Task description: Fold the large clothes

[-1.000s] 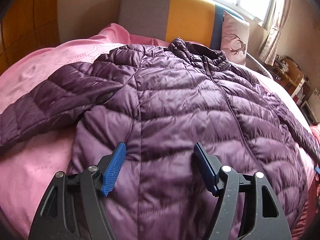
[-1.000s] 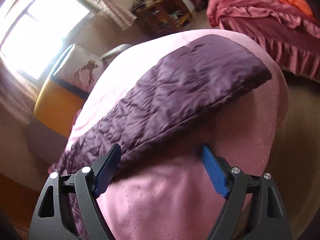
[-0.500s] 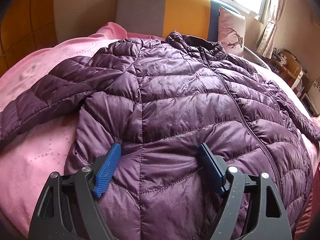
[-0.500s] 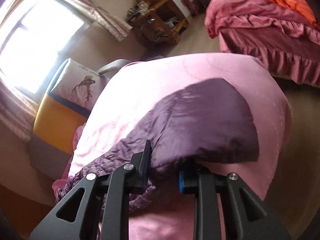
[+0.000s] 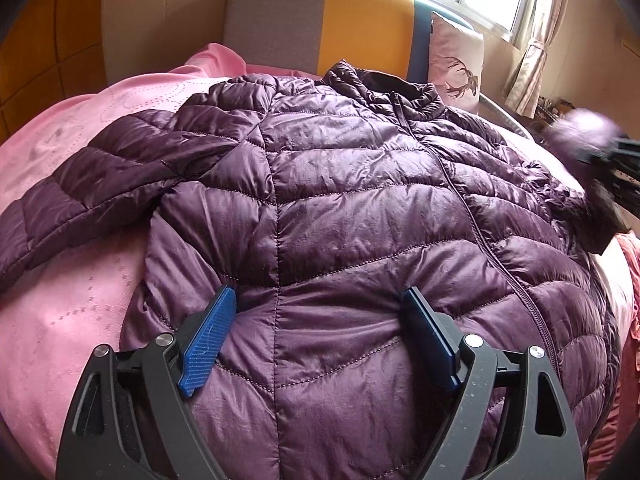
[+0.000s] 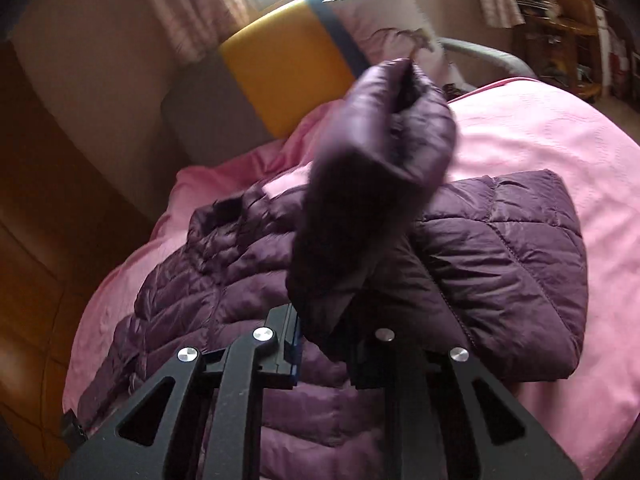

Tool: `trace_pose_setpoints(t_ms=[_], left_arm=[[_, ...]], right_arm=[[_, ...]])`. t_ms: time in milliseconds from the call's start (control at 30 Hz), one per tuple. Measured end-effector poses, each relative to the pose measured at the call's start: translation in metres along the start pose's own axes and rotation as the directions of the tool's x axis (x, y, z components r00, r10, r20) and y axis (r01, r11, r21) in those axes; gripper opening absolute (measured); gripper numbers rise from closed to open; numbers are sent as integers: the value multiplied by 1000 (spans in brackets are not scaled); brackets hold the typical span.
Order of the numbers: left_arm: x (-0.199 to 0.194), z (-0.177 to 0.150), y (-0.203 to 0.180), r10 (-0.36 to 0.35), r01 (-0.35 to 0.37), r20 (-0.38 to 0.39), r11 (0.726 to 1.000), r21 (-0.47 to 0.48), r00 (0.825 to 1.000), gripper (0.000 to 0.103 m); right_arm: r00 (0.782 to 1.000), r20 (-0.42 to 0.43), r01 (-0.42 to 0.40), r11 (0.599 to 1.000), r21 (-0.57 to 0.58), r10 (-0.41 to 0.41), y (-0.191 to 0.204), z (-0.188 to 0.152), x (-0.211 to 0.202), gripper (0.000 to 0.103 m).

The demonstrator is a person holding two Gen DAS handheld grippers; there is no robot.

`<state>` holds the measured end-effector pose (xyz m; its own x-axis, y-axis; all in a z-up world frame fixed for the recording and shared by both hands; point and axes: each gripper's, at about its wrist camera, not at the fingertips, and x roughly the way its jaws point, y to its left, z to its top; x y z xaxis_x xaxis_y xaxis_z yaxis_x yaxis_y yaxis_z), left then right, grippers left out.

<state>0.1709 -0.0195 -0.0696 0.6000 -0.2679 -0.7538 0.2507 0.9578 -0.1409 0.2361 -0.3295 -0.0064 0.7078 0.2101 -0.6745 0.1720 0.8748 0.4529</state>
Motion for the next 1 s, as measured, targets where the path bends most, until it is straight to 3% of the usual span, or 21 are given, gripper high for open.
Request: trace_pose_setpoints(t_ms=[133,233,333,400,467,533,600,700,733,767,1000], left_arm=[[0,0,1,-17,17,-5,1000,-2,1000,84],[-3,1,2,-27,28,-14,1000,2,1000,83],[-10,6,6,-51,51,-16,999,-10,999,70],[-13,12,10,-96,95,-17,995,-40,995,58],[-15,23,11,-140,139,-15,988,-65,990,57],[-14,35,8,-172,171,-6,982,-75,985,57],[-8,47,1,-217,215,-17,973,-83,976,57],[11,68,-10,-310,301,-50,943,-140,949,59],[22,76,-15,-352,336,-69,925,-179,933,63],[28,80,-17,-366,345,-77,916,-206,927,74],[78,105,-49,-386,336,-151,900,-278,910,73]], right_arm=[[997,-80,-29,996,-81,22,50,-15,43,16],[994,-107,-38,993,-115,26,70,-26,60,28],[993,-115,-38,991,-125,24,79,-33,64,37],[993,-109,-50,994,-96,39,68,-36,56,47],[994,-93,-69,996,-62,63,58,-44,45,53],[993,-72,-96,995,-30,94,47,-51,32,75],[992,-55,-109,994,2,109,34,-57,20,83],[991,-54,-120,991,55,123,12,-67,7,87],[991,-52,-122,990,77,126,4,-70,2,88],[991,-47,-122,988,99,127,-5,-73,-2,88],[991,19,-130,964,230,129,-60,-87,-30,88]])
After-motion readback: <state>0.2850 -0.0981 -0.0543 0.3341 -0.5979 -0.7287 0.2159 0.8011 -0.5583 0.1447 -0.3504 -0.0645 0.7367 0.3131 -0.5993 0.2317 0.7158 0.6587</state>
